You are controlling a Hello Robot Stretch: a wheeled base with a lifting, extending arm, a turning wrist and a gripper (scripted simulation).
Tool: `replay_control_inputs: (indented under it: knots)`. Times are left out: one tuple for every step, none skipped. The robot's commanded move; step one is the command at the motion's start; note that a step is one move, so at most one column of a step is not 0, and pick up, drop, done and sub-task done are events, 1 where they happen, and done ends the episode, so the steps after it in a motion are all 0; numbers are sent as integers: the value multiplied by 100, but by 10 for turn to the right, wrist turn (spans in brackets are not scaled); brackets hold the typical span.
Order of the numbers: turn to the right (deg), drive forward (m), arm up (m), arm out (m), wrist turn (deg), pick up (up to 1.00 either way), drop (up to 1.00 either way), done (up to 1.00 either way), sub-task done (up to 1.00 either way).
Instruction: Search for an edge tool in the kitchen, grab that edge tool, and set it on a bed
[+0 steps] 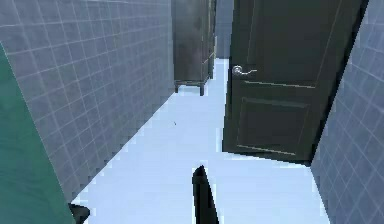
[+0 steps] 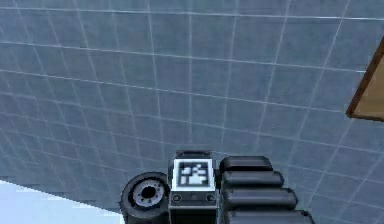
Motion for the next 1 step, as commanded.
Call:
replay_control_inputs:
  knots:
    - [0, 100, 0, 0, 0, 0, 0, 0, 0]
